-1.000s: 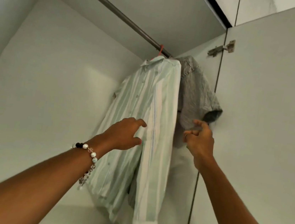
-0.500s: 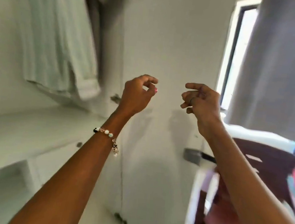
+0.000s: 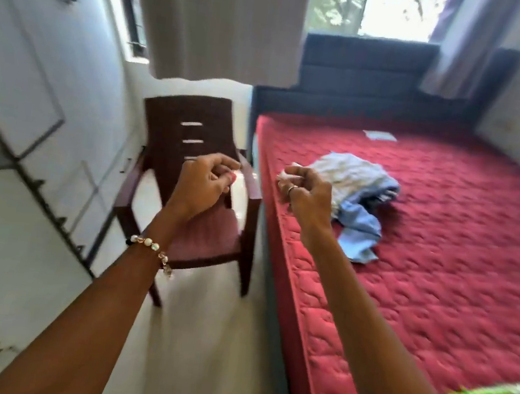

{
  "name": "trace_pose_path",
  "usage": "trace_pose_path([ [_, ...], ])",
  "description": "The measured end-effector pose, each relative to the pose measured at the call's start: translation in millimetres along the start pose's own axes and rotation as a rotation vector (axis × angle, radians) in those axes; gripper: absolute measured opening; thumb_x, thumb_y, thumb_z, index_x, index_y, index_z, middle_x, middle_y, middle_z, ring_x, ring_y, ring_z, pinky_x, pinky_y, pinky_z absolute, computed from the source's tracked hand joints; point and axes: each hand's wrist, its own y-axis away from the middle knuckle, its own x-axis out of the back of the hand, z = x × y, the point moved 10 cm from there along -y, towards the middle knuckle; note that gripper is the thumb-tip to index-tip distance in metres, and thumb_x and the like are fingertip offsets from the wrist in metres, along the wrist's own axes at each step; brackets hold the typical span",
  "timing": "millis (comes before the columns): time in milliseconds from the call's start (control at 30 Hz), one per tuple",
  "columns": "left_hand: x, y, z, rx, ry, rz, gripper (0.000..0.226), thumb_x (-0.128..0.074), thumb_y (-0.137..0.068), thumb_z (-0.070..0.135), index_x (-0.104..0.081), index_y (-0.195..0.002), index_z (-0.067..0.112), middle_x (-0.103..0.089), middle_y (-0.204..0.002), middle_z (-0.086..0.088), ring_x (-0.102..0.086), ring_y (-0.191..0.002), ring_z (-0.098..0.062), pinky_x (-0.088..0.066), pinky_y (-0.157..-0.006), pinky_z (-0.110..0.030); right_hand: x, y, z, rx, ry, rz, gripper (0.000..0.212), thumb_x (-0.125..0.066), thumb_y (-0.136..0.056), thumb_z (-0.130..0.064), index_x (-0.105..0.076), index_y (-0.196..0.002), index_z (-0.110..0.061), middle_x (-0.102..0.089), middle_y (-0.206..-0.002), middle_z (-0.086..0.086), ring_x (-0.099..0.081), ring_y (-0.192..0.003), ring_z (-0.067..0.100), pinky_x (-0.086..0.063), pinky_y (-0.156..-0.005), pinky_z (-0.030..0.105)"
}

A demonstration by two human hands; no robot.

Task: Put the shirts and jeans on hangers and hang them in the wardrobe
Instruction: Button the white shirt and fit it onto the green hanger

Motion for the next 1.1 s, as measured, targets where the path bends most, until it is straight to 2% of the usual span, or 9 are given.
trace_pose_path([
  [133,-110.2,-21.7,-0.2,-0.003,0.050,-0.193,0.020,-0.065,-0.084,0.004,-0.069,-0.093,0.022,-0.068,-0.075,0.000,-0.066,-0.060,-0.017,-0.051,-0.062,-0.024,84.3,-17.8,58.5,-0.101,0.037,0.146,0.027,-0.056,-0.076,0.007,-0.063,-0.084,-0.018,-0.060,-0.066,0.004,-0.054,-0.048,0.016,-0.041,-0.050,0.025],
  [267,-199.0,-48.3,-15.9,0.038,0.058,-0.321,0.017,-0.066,-0.083,0.007,-0.071,-0.096,0.017,-0.069,-0.077,-0.003,-0.067,-0.071,-0.024,-0.052,-0.069,-0.030,145.5,-43.0,107.9,-0.164,0.101,0.287,0.026,-0.059,-0.081,0.006,-0.062,-0.084,-0.020,-0.058,-0.065,0.000,-0.055,-0.048,0.019,-0.045,-0.053,0.029],
  [367,-251.3,-77.7,-38.6,0.037,0.020,-0.395,0.017,-0.066,-0.082,0.009,-0.072,-0.095,0.019,-0.069,-0.077,-0.002,-0.061,-0.064,-0.014,-0.050,-0.067,-0.024,175.4,-70.1,140.7,-0.209,0.120,0.375,0.023,-0.059,-0.082,0.007,-0.062,-0.089,-0.015,-0.058,-0.069,0.002,-0.055,-0.050,0.021,-0.044,-0.049,0.024],
  [467,-287.6,-114.8,-68.9,0.069,-0.025,-0.434,0.017,-0.067,-0.082,0.010,-0.073,-0.096,0.017,-0.067,-0.074,0.000,-0.053,-0.057,-0.003,-0.043,-0.065,-0.019,195.6,-104.3,172.5,-0.249,0.131,0.449,0.023,-0.058,-0.082,0.007,-0.065,-0.097,-0.008,-0.058,-0.072,0.005,-0.056,-0.049,0.018,-0.046,-0.049,0.025],
  [567,-314.8,-159.5,-102.4,0.119,-0.071,-0.465,0.017,-0.066,-0.082,0.010,-0.073,-0.096,0.017,-0.067,-0.075,0.000,-0.055,-0.061,-0.006,-0.043,-0.067,-0.018,210.4,-146.6,205.1,-0.303,0.164,0.527,0.024,-0.058,-0.081,0.007,-0.065,-0.093,-0.013,-0.060,-0.075,0.009,-0.056,-0.049,0.016,-0.049,-0.054,0.031],
  [667,-339.4,-209.3,-135.5,0.159,-0.114,-0.509,0.016,-0.065,-0.084,0.010,-0.072,-0.097,0.016,-0.069,-0.079,0.000,-0.060,-0.068,-0.008,-0.045,-0.069,-0.018,214.7,-190.3,239.2,-0.372,0.162,0.598,0.025,-0.059,-0.081,0.007,-0.065,-0.090,-0.016,-0.060,-0.072,0.005,-0.057,-0.046,0.013,-0.048,-0.058,0.036],
  [900,-389.3,-291.4,-183.5,0.270,-0.183,-0.568,0.022,-0.062,-0.083,0.010,-0.069,-0.103,0.015,-0.069,-0.083,0.000,-0.062,-0.076,-0.012,-0.044,-0.072,-0.020,217.1,-260.2,297.5,-0.518,0.183,0.662,0.022,-0.057,-0.083,0.007,-0.064,-0.096,-0.009,-0.060,-0.074,0.007,-0.057,-0.048,0.015,-0.037,-0.039,0.016],
  [1033,-422.5,-324.8,-210.0,0.332,-0.251,-0.606,0.029,-0.064,-0.082,0.014,-0.066,-0.111,0.014,-0.071,-0.093,-0.006,-0.065,-0.093,-0.022,-0.046,-0.083,-0.026,227.4,-299.2,332.6,-0.598,0.241,0.638,0.021,-0.056,-0.081,0.008,-0.064,-0.092,-0.009,-0.061,-0.076,0.009,-0.058,-0.051,0.018,-0.036,-0.038,0.013],
  [1100,-439.1,-335.7,-220.0,0.336,-0.275,-0.617,0.031,-0.064,-0.082,0.013,-0.065,-0.113,0.013,-0.071,-0.095,-0.008,-0.065,-0.095,-0.023,-0.045,-0.084,-0.026,231.6,-320.0,351.2,-0.633,0.261,0.597,0.022,-0.056,-0.080,0.006,-0.063,-0.085,-0.015,-0.063,-0.076,0.007,-0.060,-0.056,0.022,-0.039,-0.042,0.017],
])
